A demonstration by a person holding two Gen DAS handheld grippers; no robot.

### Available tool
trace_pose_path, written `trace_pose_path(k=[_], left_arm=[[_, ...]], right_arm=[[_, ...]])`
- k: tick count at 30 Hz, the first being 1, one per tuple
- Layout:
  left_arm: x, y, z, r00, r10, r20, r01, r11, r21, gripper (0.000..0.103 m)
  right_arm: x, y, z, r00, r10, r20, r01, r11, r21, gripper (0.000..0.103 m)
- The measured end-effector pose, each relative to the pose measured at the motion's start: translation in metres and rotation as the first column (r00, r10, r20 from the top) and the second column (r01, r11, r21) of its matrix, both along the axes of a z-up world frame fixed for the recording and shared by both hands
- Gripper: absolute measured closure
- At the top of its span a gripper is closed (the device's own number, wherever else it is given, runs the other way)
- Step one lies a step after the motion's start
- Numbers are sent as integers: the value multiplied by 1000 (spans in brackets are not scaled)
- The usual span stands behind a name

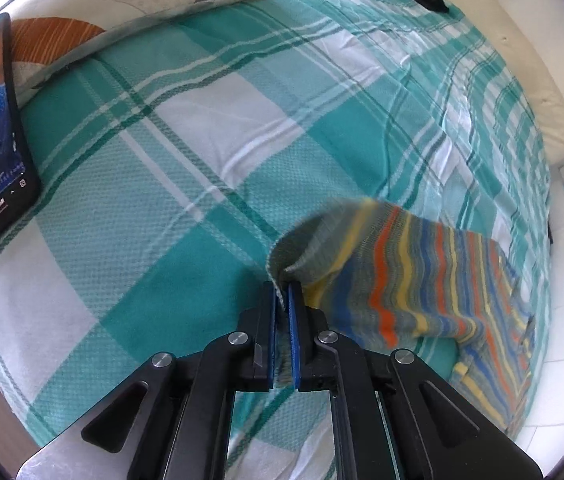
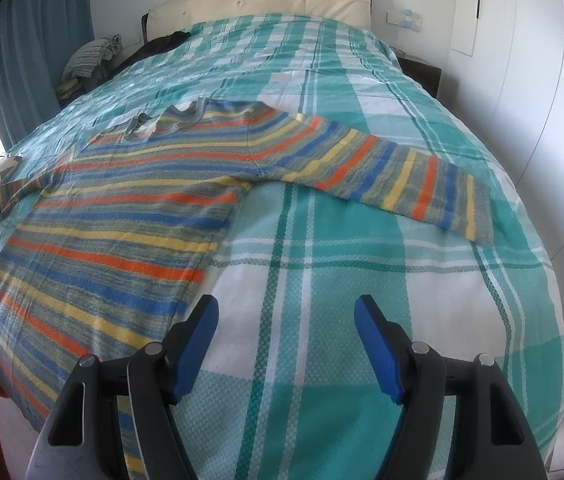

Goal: Fold small clothes
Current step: 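Grasp the other sleeve cuff with the left gripper and lift it, then lay the sleeve flat across the bed and open the left gripper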

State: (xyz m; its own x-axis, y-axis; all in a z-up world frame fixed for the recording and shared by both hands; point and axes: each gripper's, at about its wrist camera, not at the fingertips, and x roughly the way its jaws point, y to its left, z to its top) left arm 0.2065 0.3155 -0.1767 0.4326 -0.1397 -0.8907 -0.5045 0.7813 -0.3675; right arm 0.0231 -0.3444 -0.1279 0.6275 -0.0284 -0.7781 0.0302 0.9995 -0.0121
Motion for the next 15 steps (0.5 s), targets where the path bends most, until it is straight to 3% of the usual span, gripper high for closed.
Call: trace_pose_path(k=[3, 4, 8, 10, 12, 13, 14, 15], left_arm=[[-6, 9, 2, 1000, -14, 0, 14, 1000, -18, 97], [-10, 9, 2, 1000, -23, 1, 23, 999, -30, 89], [-23, -5, 7, 997, -74, 32, 75, 996, -37, 33], [-23, -18, 7, 992, -113, 51, 114, 993, -32, 30], [-17, -32, 5, 988, -146, 52, 148, 989, -25, 30], [-15, -39, 4, 986, -160, 48, 161, 987, -7, 35], [-12, -47, 2, 983, -179, 45, 179, 984, 18, 71], [-9, -54, -2, 979, -205, 11, 204, 978, 43, 96]], right_arm=[[1, 1, -1, 1000, 5, -3, -5, 1000, 1, 33], [1, 1, -1, 1000, 5, -3, -5, 1000, 1, 33], [1, 1, -2, 1000, 4, -5, -4, 1000, 2, 33], [3, 2, -3, 1000, 5, -11, -5, 1000, 0, 33], [4, 2, -6, 1000, 5, -21, -5, 1000, -1, 33], [5, 3, -7, 1000, 4, -25, -4, 1000, -1, 33], [5, 4, -8, 1000, 5, -27, -5, 1000, -3, 33], [5, 5, -8, 1000, 7, -27, -7, 1000, -7, 33]])
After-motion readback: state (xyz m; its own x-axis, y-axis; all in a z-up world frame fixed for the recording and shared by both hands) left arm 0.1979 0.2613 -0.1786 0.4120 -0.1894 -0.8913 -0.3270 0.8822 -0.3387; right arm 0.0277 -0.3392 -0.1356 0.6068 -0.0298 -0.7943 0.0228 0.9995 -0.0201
